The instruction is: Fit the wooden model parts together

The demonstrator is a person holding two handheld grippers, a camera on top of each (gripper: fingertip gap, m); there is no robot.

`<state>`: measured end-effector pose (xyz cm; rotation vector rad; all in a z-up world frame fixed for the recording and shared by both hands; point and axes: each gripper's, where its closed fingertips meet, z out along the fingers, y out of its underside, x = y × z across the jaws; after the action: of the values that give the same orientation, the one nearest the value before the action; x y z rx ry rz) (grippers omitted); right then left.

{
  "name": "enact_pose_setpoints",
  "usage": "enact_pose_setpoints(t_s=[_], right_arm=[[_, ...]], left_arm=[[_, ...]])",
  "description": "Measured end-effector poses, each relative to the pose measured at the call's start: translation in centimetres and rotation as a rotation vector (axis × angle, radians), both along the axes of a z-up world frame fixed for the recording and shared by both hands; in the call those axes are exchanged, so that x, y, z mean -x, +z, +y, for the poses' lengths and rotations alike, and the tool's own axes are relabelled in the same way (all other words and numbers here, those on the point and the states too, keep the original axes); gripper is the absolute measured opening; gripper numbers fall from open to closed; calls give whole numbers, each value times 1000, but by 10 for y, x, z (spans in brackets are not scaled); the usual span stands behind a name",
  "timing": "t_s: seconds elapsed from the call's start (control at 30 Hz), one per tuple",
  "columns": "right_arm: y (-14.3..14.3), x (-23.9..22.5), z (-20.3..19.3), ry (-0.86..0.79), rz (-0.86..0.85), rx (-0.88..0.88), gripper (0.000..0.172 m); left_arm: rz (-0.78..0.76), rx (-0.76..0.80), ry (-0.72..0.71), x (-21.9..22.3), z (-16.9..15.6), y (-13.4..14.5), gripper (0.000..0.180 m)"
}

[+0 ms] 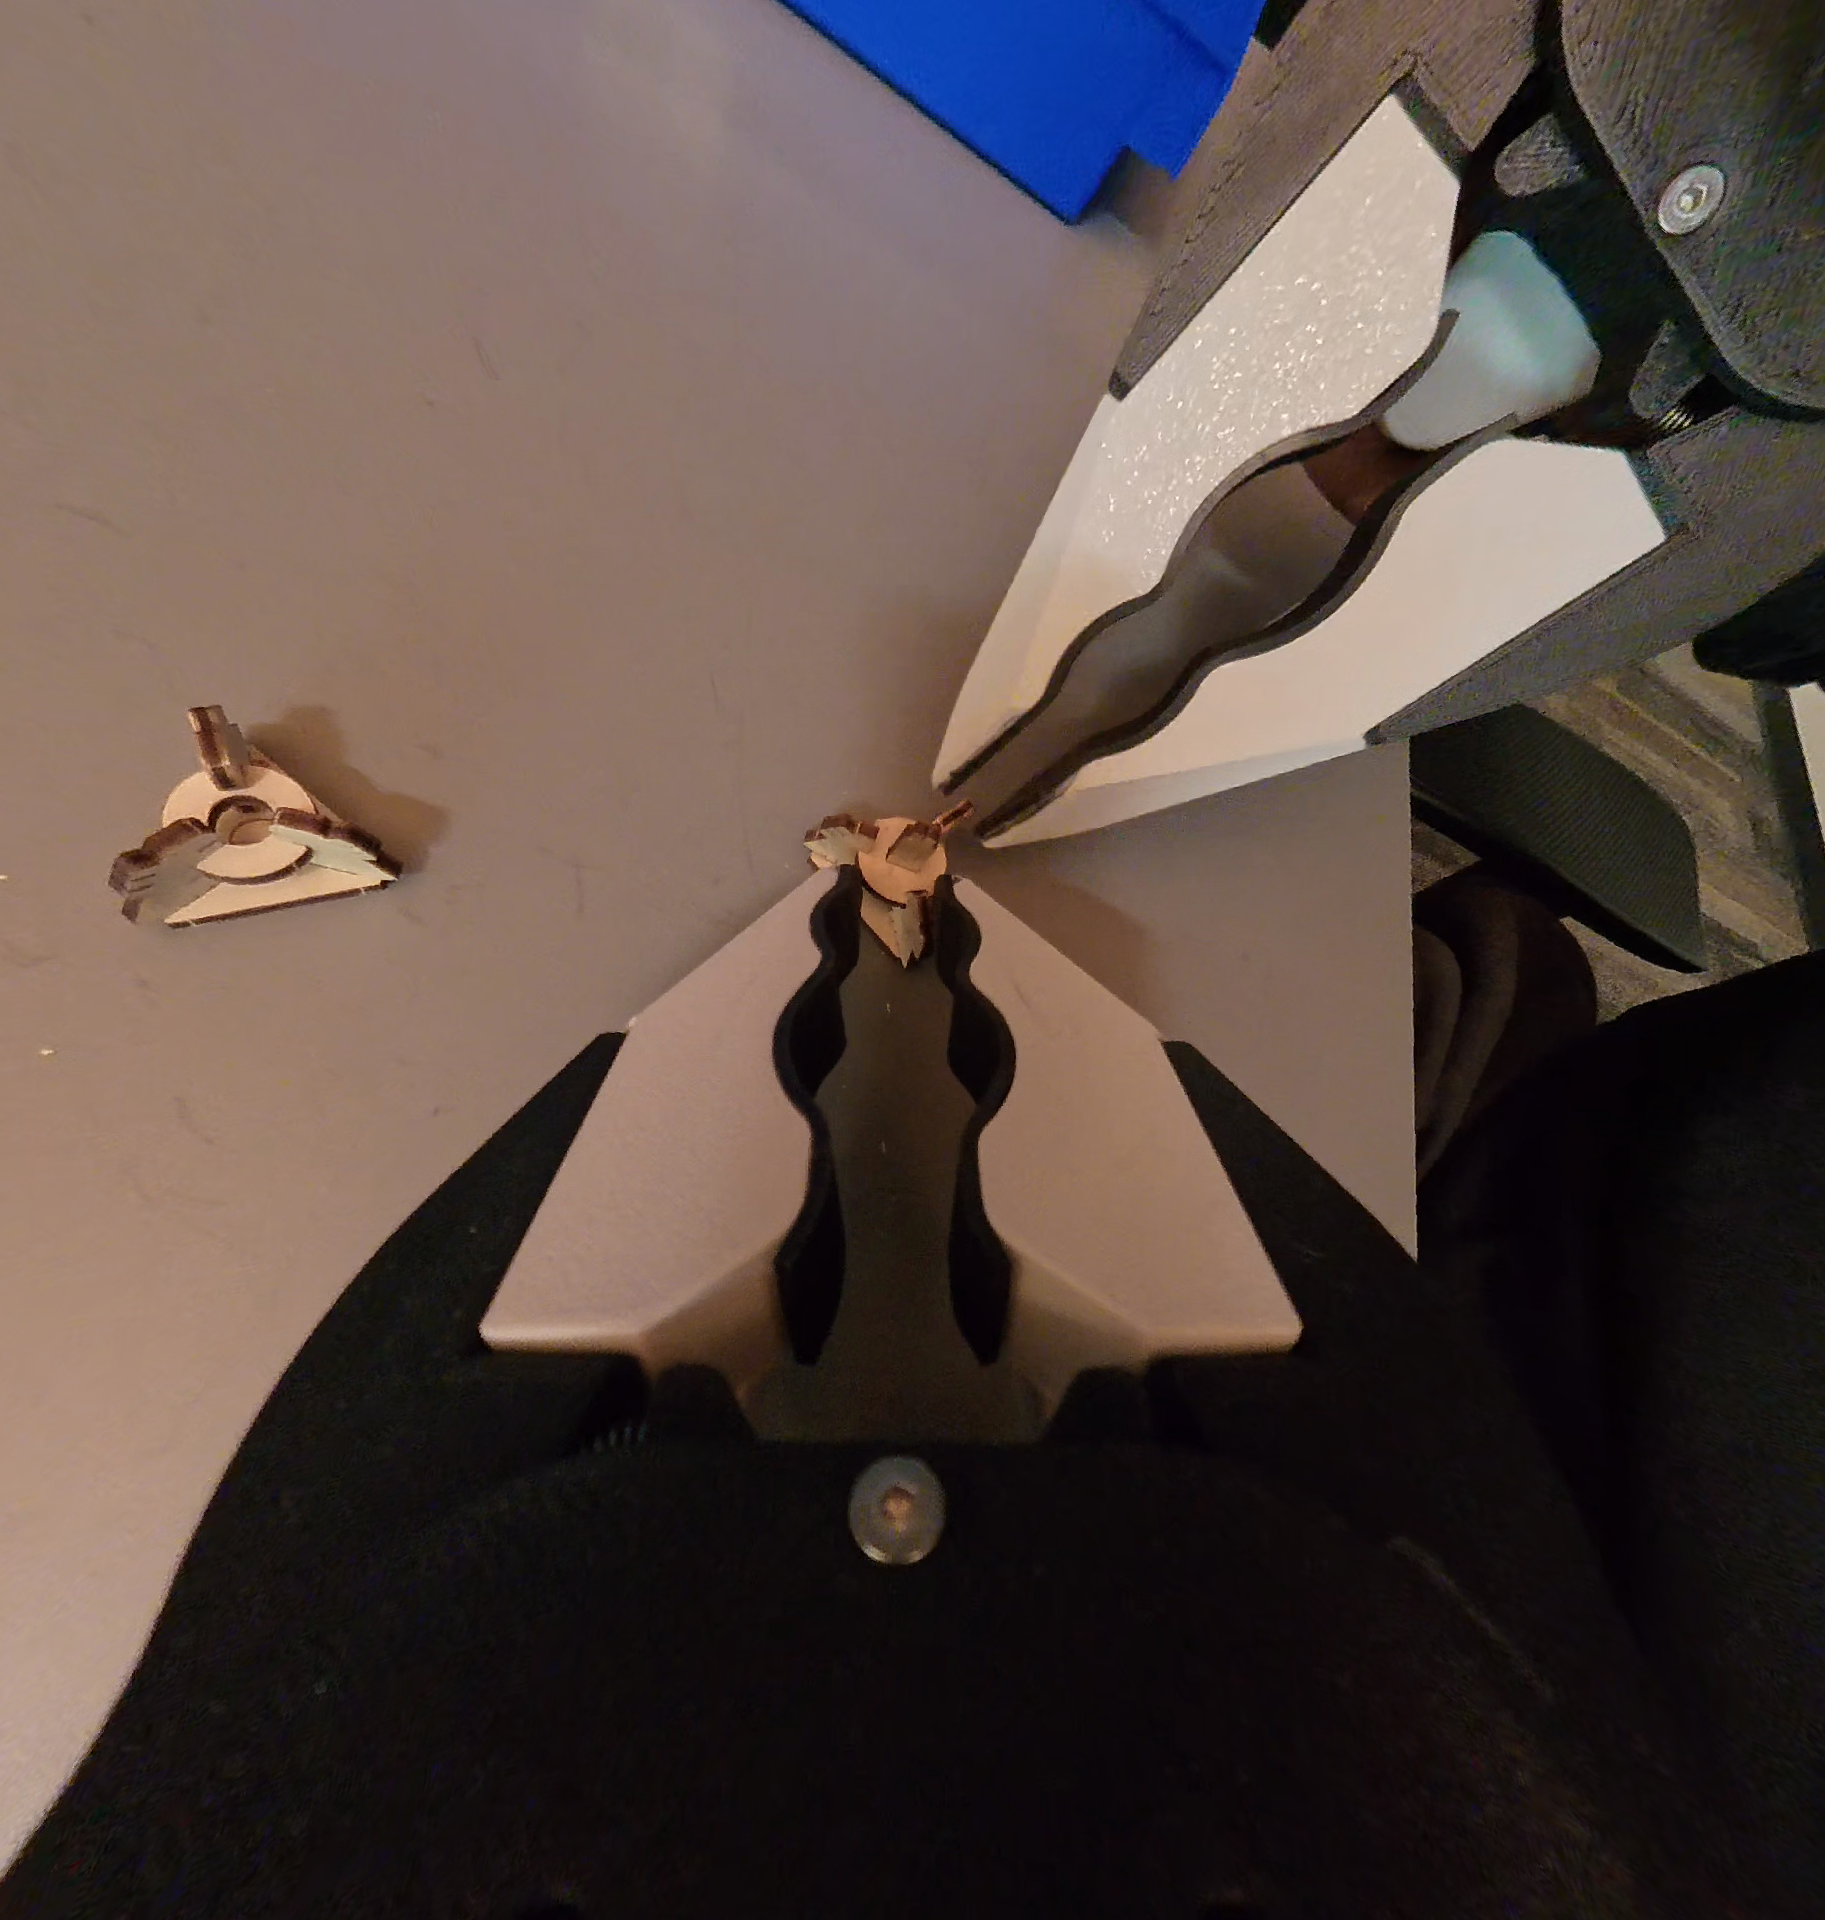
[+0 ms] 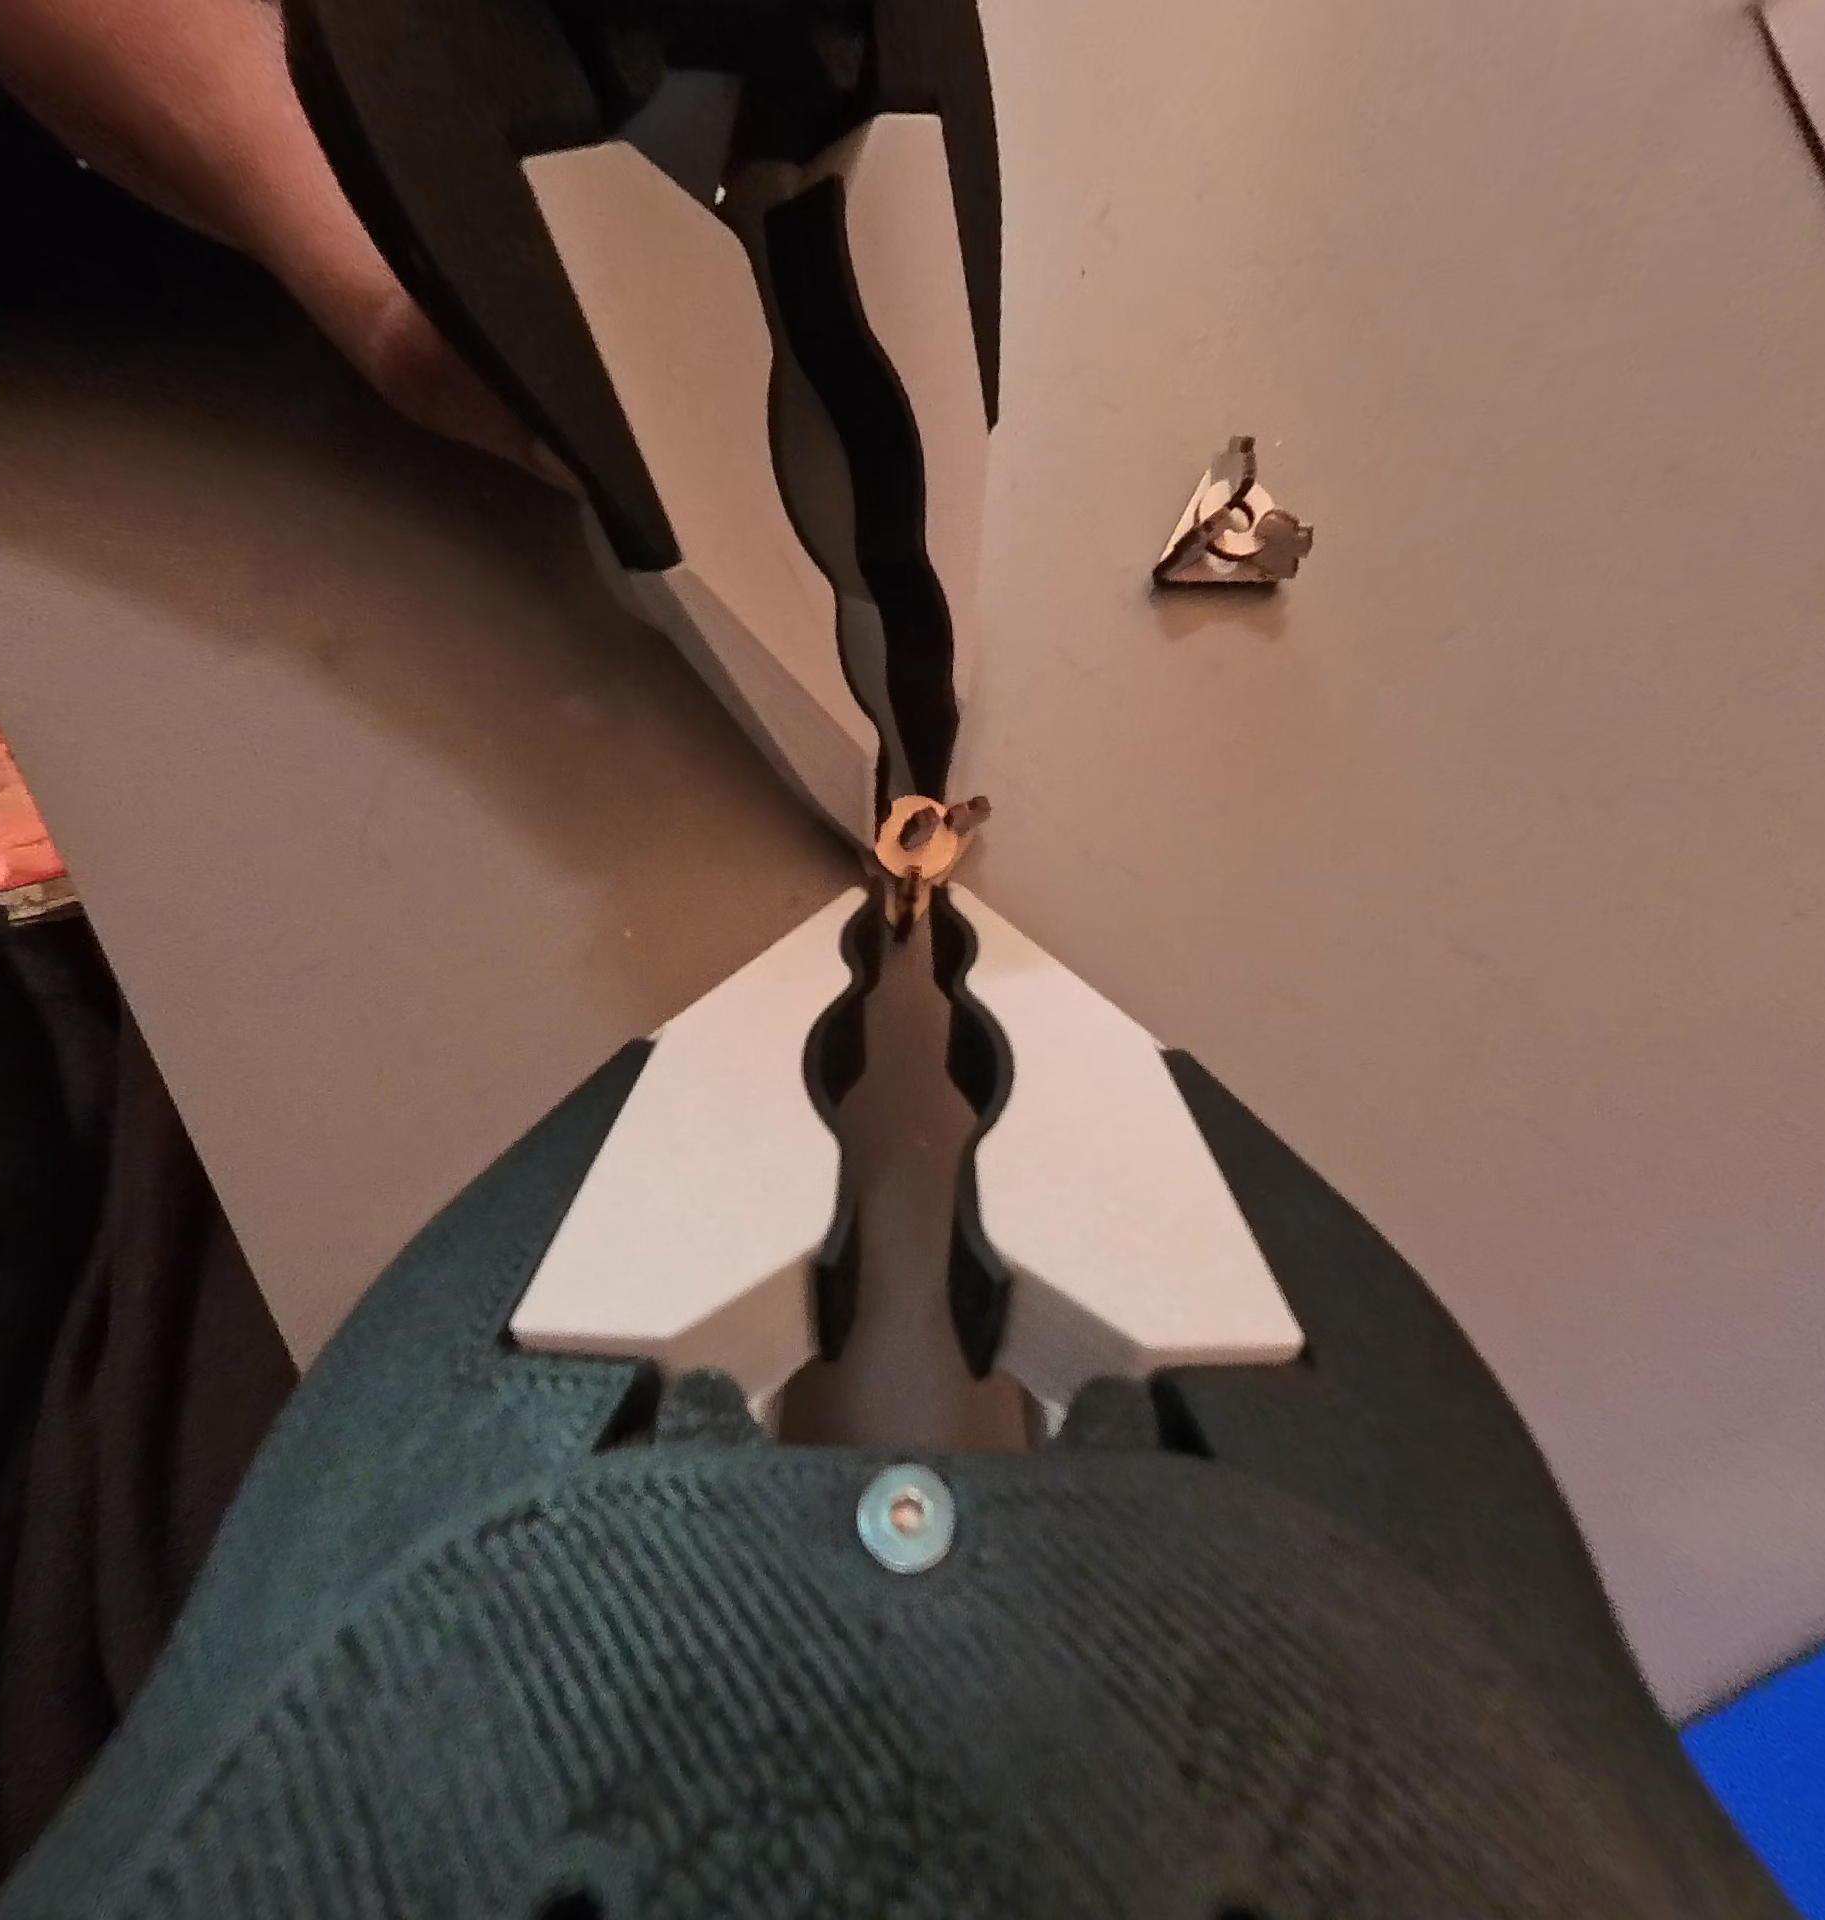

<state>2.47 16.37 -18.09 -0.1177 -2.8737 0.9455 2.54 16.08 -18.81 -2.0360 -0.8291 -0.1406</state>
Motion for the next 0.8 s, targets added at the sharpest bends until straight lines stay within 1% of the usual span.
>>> enact_pose_setpoints(t_s=[0.1,0.23,0.3,0.33,0.43,0.57,0.63,0.8], right_arm=[[1,1,1,-7,3,-1,11],[-2,1,2,-21,-11,9,12],[-7,2,4,-32,-24,1,16],[-8,3,5,-37,-29,5,18],[-6,2,6,-52,-57,43,21],[2,10,11,-96,-67,108,21],[11,20,12,-135,-42,166,21],[41,46,6,-253,-48,437,21]], left_arm=[[-2,-1,0,0,0,0,11],[7,4,1,0,0,0,12],[12,4,2,0,0,1,17],[13,-4,-2,0,0,2,23],[14,-55,2,1,-1,8,28],[29,-106,53,10,-15,16,27],[47,-124,88,16,-22,20,27],[117,-165,170,28,-34,34,27]])
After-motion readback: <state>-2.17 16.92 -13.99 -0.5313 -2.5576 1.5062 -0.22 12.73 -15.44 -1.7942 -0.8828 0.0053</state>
